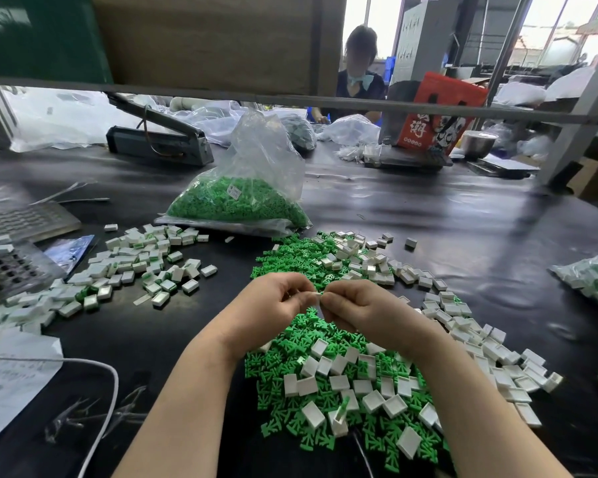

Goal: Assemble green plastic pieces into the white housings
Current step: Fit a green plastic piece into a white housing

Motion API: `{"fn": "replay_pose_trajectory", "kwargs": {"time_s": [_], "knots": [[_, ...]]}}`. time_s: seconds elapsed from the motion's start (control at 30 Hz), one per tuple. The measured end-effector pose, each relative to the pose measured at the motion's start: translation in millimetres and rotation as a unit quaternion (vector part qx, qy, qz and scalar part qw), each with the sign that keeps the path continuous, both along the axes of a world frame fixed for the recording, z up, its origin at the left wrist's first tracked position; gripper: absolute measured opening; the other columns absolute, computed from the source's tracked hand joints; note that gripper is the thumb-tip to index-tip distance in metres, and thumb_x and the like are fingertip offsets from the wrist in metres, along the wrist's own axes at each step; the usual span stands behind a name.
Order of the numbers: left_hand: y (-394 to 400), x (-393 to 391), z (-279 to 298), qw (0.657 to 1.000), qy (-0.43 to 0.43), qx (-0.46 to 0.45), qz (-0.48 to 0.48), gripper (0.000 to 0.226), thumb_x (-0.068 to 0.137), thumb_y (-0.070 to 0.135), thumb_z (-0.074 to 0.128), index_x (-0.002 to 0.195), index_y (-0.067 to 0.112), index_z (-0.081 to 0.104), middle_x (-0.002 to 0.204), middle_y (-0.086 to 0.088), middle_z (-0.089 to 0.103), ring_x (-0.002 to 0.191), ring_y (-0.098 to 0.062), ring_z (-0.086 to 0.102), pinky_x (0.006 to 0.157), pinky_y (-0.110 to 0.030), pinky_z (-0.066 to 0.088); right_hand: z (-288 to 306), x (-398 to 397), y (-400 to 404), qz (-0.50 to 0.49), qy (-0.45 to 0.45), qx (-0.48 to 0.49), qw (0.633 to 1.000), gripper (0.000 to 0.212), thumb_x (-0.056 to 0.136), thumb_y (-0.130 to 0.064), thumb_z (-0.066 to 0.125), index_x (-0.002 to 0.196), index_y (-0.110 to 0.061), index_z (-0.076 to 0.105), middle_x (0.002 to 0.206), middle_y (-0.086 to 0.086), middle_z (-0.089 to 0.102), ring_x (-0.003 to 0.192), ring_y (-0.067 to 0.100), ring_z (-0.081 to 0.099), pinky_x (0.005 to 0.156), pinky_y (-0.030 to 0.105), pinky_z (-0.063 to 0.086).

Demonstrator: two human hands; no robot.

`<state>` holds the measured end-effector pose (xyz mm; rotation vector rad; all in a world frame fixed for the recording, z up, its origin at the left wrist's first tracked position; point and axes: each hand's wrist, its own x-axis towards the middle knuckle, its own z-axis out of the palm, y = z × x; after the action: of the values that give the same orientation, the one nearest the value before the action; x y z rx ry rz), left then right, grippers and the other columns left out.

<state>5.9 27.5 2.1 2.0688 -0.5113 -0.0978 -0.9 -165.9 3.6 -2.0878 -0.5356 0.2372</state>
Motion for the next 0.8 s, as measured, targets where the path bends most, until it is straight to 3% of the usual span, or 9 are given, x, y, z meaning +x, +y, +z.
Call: {"fn": "replay_pose_trajectory", "kwargs": {"time_s": [0.13, 0.27, 0.37, 0.57, 0.67, 0.8], "knots": [[-3, -2, 6, 0.997, -0.029, -0.071, 0.028, 0.006, 0.089, 0.017, 0.069, 0.091, 0.019, 0.074, 0.068, 0.006, 0.067, 0.058, -0.003, 0.053, 0.055, -0.018, 0.043, 1, -2, 0, -0.024, -0.001, 0.046, 0.999, 0.03, 0.1, -0.028, 0.051, 0.08, -0.01, 0.064, 0.057, -0.006, 0.05, 0.055, 0.014, 0.042, 0.052, 0.023, 0.033], [-9, -3, 11, 0.983, -0.018, -0.17, 0.067, 0.01, 0.085, 0.012, 0.072, 0.086, 0.022, 0.076, 0.084, -0.001, 0.073, 0.08, -0.01, 0.067, 0.073, -0.019, 0.054, 1, -2, 2, -0.046, 0.094, 0.176, 0.979, 0.057, 0.091, -0.059, 0.037, 0.084, -0.008, 0.063, 0.059, -0.004, 0.054, 0.051, 0.008, 0.043, 0.05, 0.02, 0.032], [-16, -4, 12, 0.972, 0.006, -0.219, 0.083, 0.009, 0.082, 0.014, 0.074, 0.087, 0.02, 0.077, 0.093, -0.009, 0.063, 0.087, -0.02, 0.066, 0.08, -0.023, 0.053, -2, 0, 8, -0.018, 0.161, 0.235, 0.958, 0.072, 0.088, -0.07, 0.027, 0.094, -0.011, 0.068, 0.069, 0.004, 0.058, 0.06, 0.011, 0.046, 0.053, 0.024, 0.033], [-21, -3, 10, 0.959, 0.035, -0.267, 0.087, 0.009, 0.083, 0.015, 0.072, 0.087, 0.018, 0.079, 0.07, 0.017, 0.065, 0.095, -0.012, 0.059, 0.091, -0.027, 0.045, -5, 0, 24, 0.022, 0.21, 0.392, 0.895, 0.054, 0.088, -0.065, 0.041, 0.084, -0.02, 0.072, 0.075, 0.003, 0.057, 0.069, 0.013, 0.048, 0.066, 0.027, 0.035], [-23, -5, 11, 0.949, 0.044, -0.302, 0.082, 0.012, 0.084, 0.012, 0.071, 0.085, 0.019, 0.08, 0.079, 0.009, 0.068, 0.083, -0.006, 0.067, 0.075, -0.016, 0.049, -4, -2, 26, 0.028, 0.23, 0.447, 0.864, 0.048, 0.09, -0.056, 0.046, 0.089, -0.016, 0.071, 0.077, 0.003, 0.055, 0.068, 0.01, 0.051, 0.064, 0.02, 0.044], [-25, -7, 13, 0.934, 0.069, -0.342, 0.075, 0.012, 0.083, 0.01, 0.07, 0.086, 0.018, 0.078, 0.087, -0.001, 0.075, 0.087, -0.012, 0.071, 0.076, -0.017, 0.052, -4, -3, 29, 0.016, 0.238, 0.483, 0.842, 0.045, 0.091, -0.05, 0.047, 0.092, -0.01, 0.067, 0.075, 0.004, 0.052, 0.065, 0.01, 0.05, 0.061, 0.017, 0.047]]}}
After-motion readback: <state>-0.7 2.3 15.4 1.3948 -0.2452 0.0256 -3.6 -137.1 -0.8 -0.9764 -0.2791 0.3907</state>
